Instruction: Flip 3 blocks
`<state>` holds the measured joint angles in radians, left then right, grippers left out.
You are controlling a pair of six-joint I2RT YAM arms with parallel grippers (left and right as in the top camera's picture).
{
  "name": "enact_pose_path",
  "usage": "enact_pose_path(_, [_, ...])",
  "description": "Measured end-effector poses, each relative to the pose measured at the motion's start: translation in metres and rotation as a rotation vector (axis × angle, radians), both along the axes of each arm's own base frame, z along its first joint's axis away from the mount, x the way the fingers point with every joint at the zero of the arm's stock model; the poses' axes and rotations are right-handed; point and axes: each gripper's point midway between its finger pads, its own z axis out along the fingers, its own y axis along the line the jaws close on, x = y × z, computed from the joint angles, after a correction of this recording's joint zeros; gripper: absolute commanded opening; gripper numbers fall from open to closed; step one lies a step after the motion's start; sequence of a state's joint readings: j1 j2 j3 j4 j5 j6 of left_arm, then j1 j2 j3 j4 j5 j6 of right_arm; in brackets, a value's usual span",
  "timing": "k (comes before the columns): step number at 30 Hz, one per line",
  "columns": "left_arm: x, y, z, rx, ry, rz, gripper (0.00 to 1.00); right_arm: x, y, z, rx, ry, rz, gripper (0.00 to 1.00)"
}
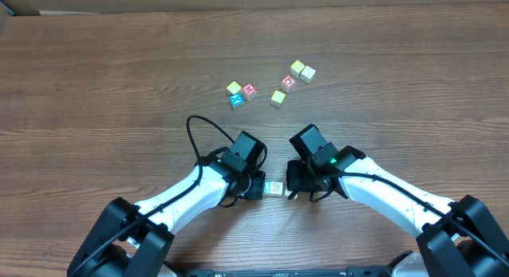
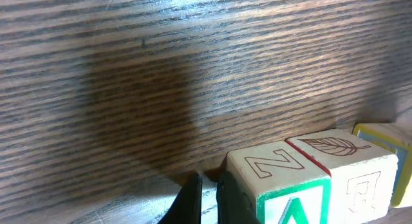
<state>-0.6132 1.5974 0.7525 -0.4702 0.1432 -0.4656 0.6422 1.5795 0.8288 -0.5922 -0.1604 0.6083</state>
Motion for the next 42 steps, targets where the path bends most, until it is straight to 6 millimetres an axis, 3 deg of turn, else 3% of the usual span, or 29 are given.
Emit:
enact_pose_path(11, [0.0,0.0,0.0,0.0,0.0,0.0,0.04,0.006,-0.006,-0.001,-0.026,-0.018,-0.053,0.04])
enact_pose_path(15, [0.0,0.0,0.0,0.0,0.0,0.0,0.04,0.003,-0.037,-0.006,-0.122,0.035,-0.18,0.04])
enact_pose_path(20, [0.0,0.0,0.0,0.0,0.001,0.0,0.04,-0.017,-0.065,-0.001,-0.195,0.125,-0.268,0.04])
enact_pose_path(22, [0.0,0.0,0.0,0.0,0.001,0.0,0.04,-0.025,-0.062,0.001,-0.201,0.139,-0.252,0.04])
enact_pose_path(29, [0.0,0.0,0.0,0.0,0.001,0.0,0.04,-0.038,-0.025,0.0,-0.124,0.126,-0.155,0.04])
enact_pose_path(42, [-0.001,0.0,0.0,0.0,0.005,-0.001,0.04,-0.034,-0.017,-0.003,-0.095,0.116,-0.172,0.04])
